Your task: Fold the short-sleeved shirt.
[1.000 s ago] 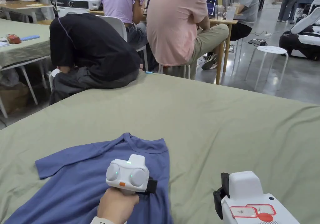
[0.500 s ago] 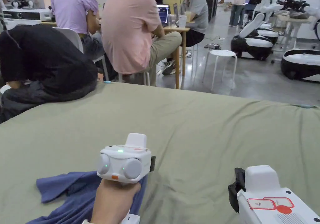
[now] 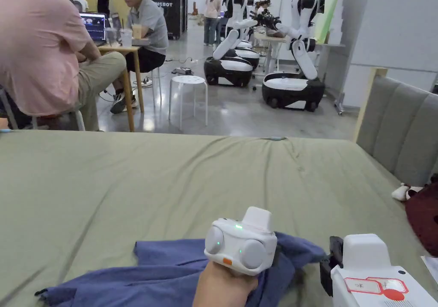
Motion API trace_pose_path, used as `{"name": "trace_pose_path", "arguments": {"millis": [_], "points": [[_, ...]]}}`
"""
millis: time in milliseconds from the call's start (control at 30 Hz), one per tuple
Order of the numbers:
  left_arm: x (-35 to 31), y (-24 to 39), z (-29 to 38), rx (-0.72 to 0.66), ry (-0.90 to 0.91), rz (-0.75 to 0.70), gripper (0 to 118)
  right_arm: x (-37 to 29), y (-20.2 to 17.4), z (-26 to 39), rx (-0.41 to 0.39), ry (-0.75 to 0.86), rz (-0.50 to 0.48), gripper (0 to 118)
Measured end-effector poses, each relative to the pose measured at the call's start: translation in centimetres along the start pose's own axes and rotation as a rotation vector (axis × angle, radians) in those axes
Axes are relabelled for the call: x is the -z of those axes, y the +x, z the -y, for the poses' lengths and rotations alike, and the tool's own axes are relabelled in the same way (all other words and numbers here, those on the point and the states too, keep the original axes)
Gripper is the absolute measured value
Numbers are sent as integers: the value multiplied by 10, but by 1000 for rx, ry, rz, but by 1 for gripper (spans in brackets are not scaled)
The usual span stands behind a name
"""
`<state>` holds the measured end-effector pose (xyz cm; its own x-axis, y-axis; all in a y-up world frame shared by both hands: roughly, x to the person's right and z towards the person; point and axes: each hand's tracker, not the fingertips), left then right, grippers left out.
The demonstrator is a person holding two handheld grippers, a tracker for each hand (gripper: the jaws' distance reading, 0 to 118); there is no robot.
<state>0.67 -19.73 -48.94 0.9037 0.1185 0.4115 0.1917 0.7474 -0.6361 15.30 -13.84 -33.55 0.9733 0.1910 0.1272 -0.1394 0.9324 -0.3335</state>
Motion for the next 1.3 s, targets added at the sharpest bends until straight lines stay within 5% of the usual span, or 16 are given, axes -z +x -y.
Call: {"name": "trace_pose_path", "arguments": {"millis": [100, 133, 233, 267, 400, 500, 600, 667, 700, 767, 900, 1100, 1200, 1233, 1300], "points": [[31, 15, 25, 48, -50, -19, 0, 9, 19, 7, 10, -22, 3, 0], [32, 18, 29, 81, -28, -57, 12, 11, 21, 8, 12, -24, 8, 0], [16, 18, 29, 130, 15, -95, 96, 20, 27, 7, 42, -27, -4, 0], [4, 14, 29, 143, 41, -108, 100, 20, 24, 8, 45, -28, -16, 0], [-74, -19, 32, 87, 203, -193, 95, 25, -1, 5, 33, -21, -87, 0], [-139, -52, 61, -9, 337, -312, 78, 33, -27, 6, 71, -1, -158, 0], [-189, -83, 104, -77, 415, -475, 48, 33, -63, 11, 60, 3, -201, 0], [-214, -101, 130, -107, 474, -556, 10, 26, -85, 13, 55, 1, -234, 0], [-224, -110, 140, -81, 457, -576, 0, 25, -94, 14, 55, -1, -257, 0], [-239, -127, 150, -97, 437, -636, 0, 23, -110, 15, 35, 0, -287, 0], [-259, -209, 134, -332, 346, -502, 0, 11, -126, 19, 1, -16, -314, 0], [-204, -339, 88, -533, -93, -404, 0, 5, -124, 24, -6, -37, -294, 0], [-174, -355, 85, -678, -198, -314, 0, 6, -122, 24, -9, -45, -280, 0], [-165, -359, 87, -723, -199, -317, 5, 6, -121, 24, -11, -46, -276, 0], [-147, -361, 90, -804, -238, -314, 55, 6, -118, 26, -16, -52, -266, 0]]}}
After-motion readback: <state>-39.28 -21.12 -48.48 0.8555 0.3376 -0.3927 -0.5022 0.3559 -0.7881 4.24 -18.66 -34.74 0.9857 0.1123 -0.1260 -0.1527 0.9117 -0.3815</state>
